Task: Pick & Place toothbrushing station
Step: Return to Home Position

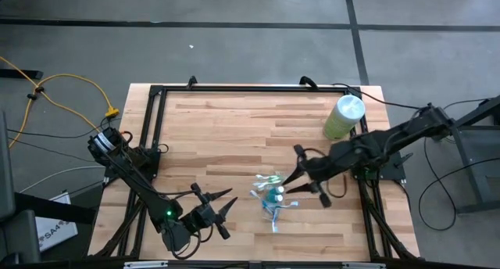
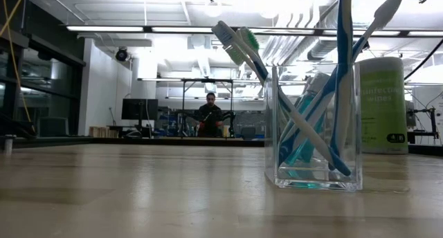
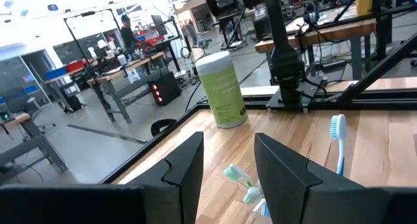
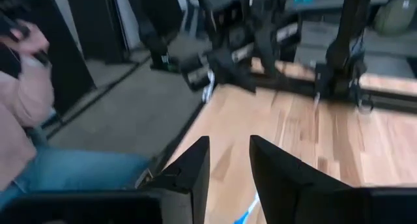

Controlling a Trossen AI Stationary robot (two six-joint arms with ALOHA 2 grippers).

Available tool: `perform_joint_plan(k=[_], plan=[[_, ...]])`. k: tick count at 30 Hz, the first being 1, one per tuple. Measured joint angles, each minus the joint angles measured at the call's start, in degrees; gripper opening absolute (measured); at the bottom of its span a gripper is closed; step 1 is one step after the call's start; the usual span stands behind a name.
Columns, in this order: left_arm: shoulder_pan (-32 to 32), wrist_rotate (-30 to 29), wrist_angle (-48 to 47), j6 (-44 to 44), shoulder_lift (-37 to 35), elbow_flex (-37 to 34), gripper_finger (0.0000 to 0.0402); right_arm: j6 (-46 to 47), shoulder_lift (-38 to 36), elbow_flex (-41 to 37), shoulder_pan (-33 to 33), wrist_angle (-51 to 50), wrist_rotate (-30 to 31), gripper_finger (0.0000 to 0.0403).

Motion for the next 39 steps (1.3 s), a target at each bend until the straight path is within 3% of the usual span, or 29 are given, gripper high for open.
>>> perform_joint_plan(k=[7,14,18,21,25,32,39], plan=[[0.0,0.0,3.0,7.8,0.0,0.0,0.0131,0.2,-4.4,0.0,0.0,2.7,-0.2,0.0098],[-1.0,0.0,3.1,8.2,0.0,0.0,0.0131,7.6,-4.8,0.0,0.1,6.0,-0.2,0.0098],[-2.2,-0.6,8.7,16.6,0.0,0.0,0.0131,5.2,-4.8,0.0,0.1,6.7,-1.0,0.0098],[-3.8,-1.4,8.9,16.4,0.0,0.0,0.0131,4.1,-4.9,0.0,0.1,7.0,-0.9,0.0098],[-6.7,-3.0,9.0,14.5,0.0,0.0,0.0131,9.7,-4.8,0.0,-0.1,7.0,-0.6,0.0098],[-10.8,-6.1,10.1,14.7,-1.5,0.0,0.0131,10.3,-8.5,0.0,-0.1,7.0,-12.8,0.0098],[-13.3,-5.9,9.9,13.1,-8.8,-6.1,0.0131,11.8,-16.8,-0.9,-0.1,7.0,-13.8,0.0098]])
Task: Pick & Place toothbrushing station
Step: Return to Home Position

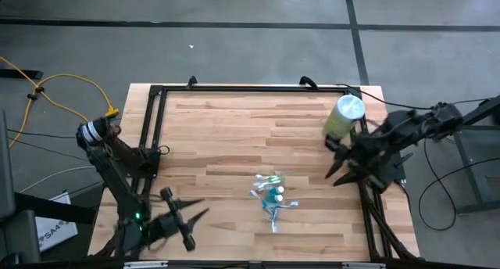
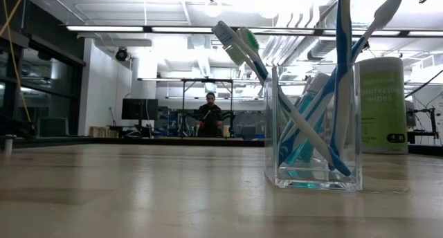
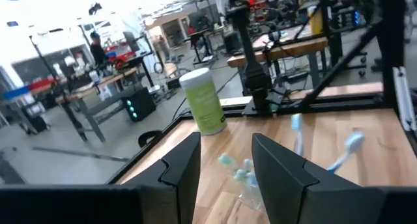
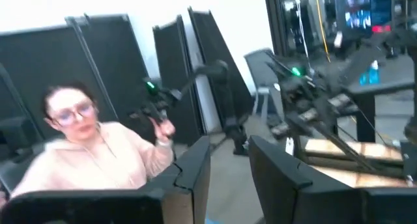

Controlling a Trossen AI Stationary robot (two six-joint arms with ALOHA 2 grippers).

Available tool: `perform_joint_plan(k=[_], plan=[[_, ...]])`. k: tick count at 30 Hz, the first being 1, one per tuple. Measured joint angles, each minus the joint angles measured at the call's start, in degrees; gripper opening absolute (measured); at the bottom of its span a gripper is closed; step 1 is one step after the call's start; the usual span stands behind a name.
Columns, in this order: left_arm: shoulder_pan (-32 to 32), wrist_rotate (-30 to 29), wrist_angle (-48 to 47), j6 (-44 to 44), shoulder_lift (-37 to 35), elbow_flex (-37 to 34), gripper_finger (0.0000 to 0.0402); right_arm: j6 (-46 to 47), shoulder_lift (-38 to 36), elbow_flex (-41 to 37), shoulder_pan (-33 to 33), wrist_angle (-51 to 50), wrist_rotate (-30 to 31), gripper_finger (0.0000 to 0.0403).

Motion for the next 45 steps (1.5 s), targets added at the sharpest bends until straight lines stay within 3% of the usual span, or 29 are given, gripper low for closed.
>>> perform_joint_plan(k=[4,10,17,29,45], plan=[[-0.4,1.2,0.0,-6.5,-6.8,-8.3,0.0131,1.6,-5.6,-3.6,0.0,1.7,0.1,0.0098],[-0.7,8.6,0.0,-14.9,-16.3,-19.6,0.0131,4.2,-14.1,-11.1,0.0,6.7,0.3,0.0098],[-0.2,14.7,0.0,-21.8,-21.4,-27.5,0.0131,6.6,-22.9,-21.6,0.0,13.3,1.0,0.0098],[-0.2,14.6,-0.2,-21.8,-21.5,-28.2,0.0131,4.5,-37.2,-41.9,0.0,21.9,9.4,0.0098],[-0.2,15.4,0.2,-22.9,-21.5,-28.2,0.0131,3.0,-49.5,-57.2,0.0,27.5,9.7,0.0098]])
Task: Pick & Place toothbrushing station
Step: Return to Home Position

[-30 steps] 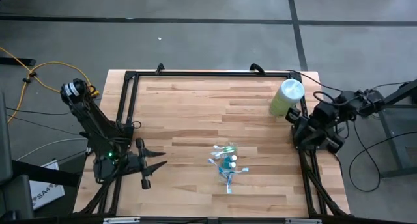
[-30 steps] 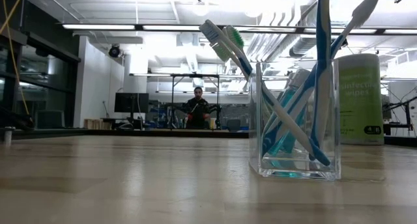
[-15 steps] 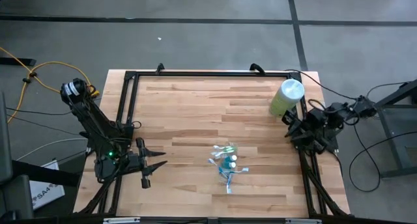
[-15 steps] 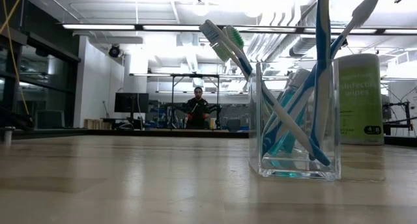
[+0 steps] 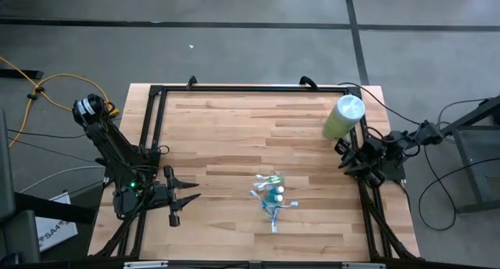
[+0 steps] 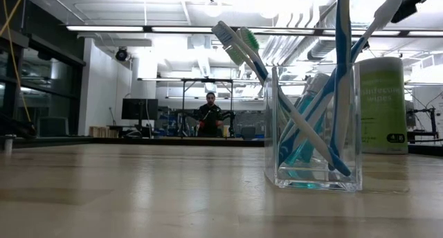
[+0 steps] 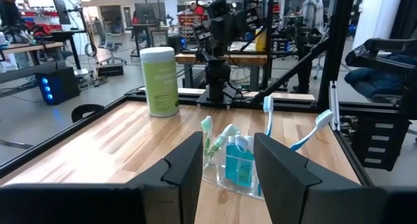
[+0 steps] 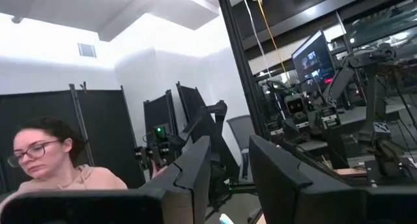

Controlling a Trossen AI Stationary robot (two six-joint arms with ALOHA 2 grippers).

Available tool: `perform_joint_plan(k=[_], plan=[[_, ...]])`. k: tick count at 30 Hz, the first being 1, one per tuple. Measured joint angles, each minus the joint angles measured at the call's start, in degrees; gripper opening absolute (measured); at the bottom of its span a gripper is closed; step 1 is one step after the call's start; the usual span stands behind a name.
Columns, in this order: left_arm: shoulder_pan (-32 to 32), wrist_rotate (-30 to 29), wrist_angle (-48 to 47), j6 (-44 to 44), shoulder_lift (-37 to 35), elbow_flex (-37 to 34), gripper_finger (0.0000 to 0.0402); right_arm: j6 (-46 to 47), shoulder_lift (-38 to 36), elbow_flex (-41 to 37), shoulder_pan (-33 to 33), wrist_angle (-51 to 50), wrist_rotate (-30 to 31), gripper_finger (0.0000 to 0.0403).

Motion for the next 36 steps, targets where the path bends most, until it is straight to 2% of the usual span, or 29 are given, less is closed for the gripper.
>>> perform_joint_plan(k=[8,14,21,26,33,36], plan=[[1.0,3.6,0.9,0.0,0.0,0.0,0.0131,-0.4,-1.7,-4.6,0.0,3.2,-0.5,0.0098],[4.0,10.4,0.9,-0.4,0.0,0.0,0.0131,-1.9,-1.7,-4.6,0.0,1.3,-0.8,0.0098],[6.1,17.1,0.9,-0.5,0.0,0.0,0.0131,-2.5,-1.7,-4.6,0.0,-5.9,-0.9,0.0098],[6.3,18.2,1.0,-1.2,0.0,0.0,0.0131,-1.7,-1.7,-4.6,0.0,-10.8,-2.4,0.0098],[6.3,18.2,1.3,-1.3,0.0,0.0,0.0131,-2.8,-1.8,-4.6,0.0,-16.3,0.2,0.0098],[6.3,18.2,1.3,-1.4,0.0,0.0,0.0131,-3.0,-1.8,-4.6,-0.1,-18.4,3.3,0.0098]])
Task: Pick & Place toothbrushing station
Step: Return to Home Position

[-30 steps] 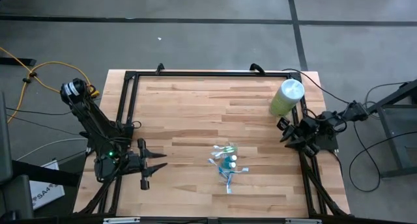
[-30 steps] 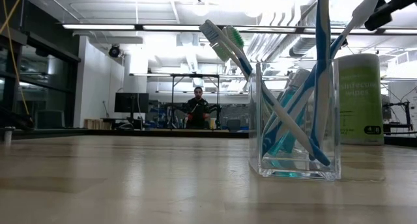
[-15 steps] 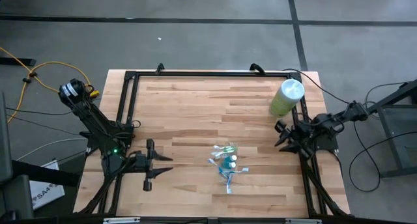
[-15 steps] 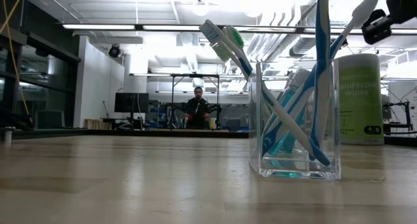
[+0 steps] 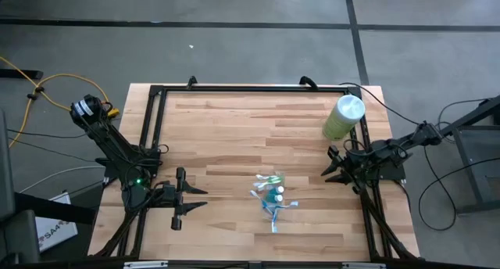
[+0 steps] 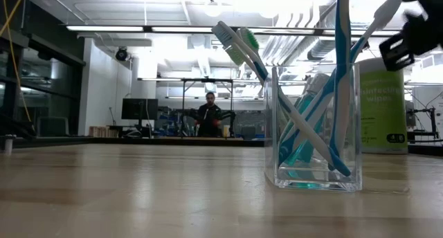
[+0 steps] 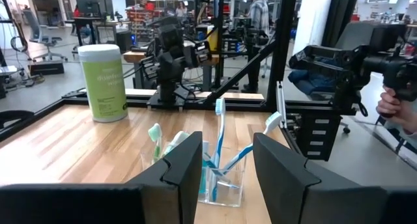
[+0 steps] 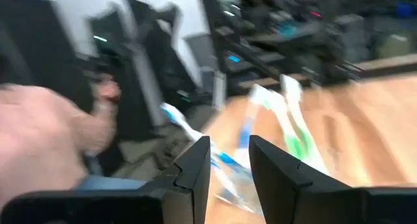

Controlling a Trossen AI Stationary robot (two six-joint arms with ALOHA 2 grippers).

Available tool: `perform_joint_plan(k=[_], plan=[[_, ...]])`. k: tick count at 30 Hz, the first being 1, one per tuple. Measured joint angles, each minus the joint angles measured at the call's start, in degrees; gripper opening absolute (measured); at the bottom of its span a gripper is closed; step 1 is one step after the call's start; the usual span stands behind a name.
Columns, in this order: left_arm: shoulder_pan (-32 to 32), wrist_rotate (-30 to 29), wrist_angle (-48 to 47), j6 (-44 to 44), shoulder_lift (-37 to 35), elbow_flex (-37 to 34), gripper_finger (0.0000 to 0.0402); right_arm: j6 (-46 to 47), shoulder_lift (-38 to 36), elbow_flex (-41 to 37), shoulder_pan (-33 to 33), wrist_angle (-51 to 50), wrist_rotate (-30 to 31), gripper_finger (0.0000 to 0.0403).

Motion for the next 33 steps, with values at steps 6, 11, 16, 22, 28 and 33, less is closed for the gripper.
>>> perform_joint_plan(k=[6,11,16,22,28,33], plan=[[0.0,0.0,0.0,-0.1,0.0,0.0,0.0131,0.4,0.0,0.0,-1.4,-2.5,2.7,0.0098],[0.0,0.0,0.0,-0.1,0.0,0.0,0.0131,0.4,0.0,0.0,-2.0,-2.7,1.3,0.0098],[0.0,0.0,0.0,-0.2,0.0,0.0,0.0131,0.3,0.2,0.0,-1.9,-2.9,1.2,0.0098],[-0.1,0.0,0.0,0.0,0.0,0.0,0.0131,2.6,0.2,0.0,-1.9,-3.0,1.8,0.0098],[-0.1,3.2,-0.2,0.7,-0.3,0.0,0.0131,1.7,0.2,0.0,-1.9,-2.8,0.8,0.0098],[-0.2,8.2,-5.4,2.8,-3.3,0.0,0.0131,1.7,0.2,0.0,-1.9,-2.6,0.7,0.0098]])
